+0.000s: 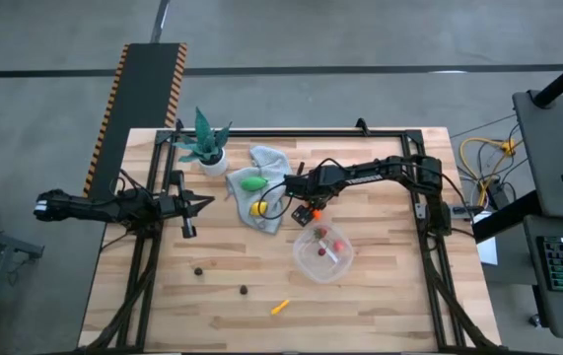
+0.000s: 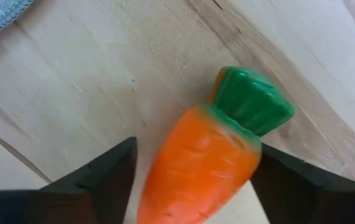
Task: Pick and placing Produce into tupperware
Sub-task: Put the carrot into the transparent bin
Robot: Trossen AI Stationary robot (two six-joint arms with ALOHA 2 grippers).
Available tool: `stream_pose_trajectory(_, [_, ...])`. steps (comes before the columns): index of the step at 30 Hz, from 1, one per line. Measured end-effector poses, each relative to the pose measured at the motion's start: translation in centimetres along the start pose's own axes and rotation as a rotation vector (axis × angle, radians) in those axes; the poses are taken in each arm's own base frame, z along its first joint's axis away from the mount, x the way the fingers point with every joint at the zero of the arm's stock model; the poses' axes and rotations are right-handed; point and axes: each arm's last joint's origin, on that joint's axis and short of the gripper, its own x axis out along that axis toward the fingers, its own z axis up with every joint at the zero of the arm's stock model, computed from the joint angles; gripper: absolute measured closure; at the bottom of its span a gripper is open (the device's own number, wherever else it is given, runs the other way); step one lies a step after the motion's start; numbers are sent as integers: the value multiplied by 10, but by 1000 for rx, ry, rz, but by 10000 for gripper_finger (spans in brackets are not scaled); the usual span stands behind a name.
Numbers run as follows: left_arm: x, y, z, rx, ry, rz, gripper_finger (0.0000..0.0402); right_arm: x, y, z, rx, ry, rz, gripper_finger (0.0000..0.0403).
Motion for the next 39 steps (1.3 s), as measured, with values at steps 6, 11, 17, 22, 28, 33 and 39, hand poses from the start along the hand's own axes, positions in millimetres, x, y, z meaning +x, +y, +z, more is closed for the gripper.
stream_pose_trajectory(6, [0, 0, 0, 0, 1, 0, 402, 0, 0, 0, -26, 1, -1, 207])
stream_pose_trajectory(11, [0, 0, 0, 0, 1, 0, 402, 0, 0, 0, -60, 0, -1, 238])
stream_pose_trajectory(17, [0, 0, 0, 0, 0, 1, 402, 0, 0, 0, -104, 0, 1, 238])
stream_pose_trajectory(22, [0, 0, 0, 0, 0, 0, 402, -3, -1, -1, -107, 2, -1, 238])
stream_pose_trajectory(28, [0, 0, 0, 0, 1, 0, 402, -29, -5, -4, -113, -39, 17, 238])
stream_pose_trajectory(33, [0, 0, 0, 0, 1, 0, 402, -59, -7, -8, -106, -114, 52, 238])
stream_pose_trajectory(39, [0, 0, 0, 0, 0, 0, 402, -101, -8, -23, -70, -190, 89, 238])
